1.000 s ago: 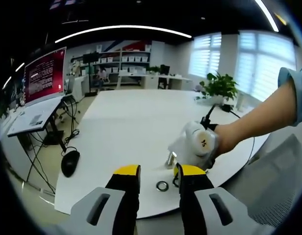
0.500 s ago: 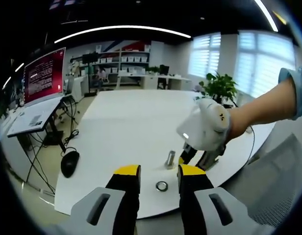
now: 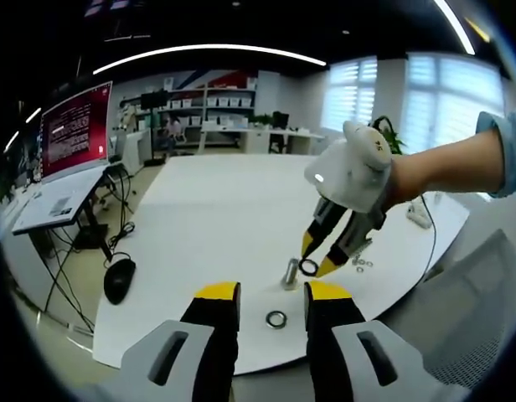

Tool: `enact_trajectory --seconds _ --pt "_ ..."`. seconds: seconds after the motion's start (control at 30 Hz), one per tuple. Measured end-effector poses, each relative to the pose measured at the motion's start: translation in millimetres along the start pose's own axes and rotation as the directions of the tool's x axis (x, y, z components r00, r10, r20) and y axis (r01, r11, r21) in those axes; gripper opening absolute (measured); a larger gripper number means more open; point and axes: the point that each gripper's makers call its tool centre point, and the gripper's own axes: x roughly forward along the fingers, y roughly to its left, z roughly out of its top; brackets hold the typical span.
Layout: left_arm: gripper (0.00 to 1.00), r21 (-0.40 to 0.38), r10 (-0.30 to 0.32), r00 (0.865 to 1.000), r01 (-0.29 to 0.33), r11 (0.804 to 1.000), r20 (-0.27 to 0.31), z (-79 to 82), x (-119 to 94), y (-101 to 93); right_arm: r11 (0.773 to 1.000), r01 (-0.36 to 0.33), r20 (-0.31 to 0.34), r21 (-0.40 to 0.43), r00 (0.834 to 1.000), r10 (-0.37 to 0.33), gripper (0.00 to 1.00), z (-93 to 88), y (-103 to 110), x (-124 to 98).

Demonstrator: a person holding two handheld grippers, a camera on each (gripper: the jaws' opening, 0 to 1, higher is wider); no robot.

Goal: Place the washer onto the threaded stud by aligning its center hole with the stud, sliding it down to the base, and recovering from edge contact or off-axis alignment until the washer reaches the visible bottom stop.

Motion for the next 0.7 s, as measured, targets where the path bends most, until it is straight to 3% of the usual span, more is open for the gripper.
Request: enact_trajectory --seconds 0.23,0.7 --pt "0.28 0.000 0.000 1.000 0.000 1.000 -0.001 -0.4 0 0.2 0.999 0.040 -0.029 -0.016 0.999 -0.040 0.23 -5.6 -17 9" --pt "0.27 -0.009 0.003 1.000 -0.003 1.000 0.001 0.0 0 1.5 0.999 0.025 -0.065 -0.021 0.998 -0.026 0.23 -10.1 -25 22"
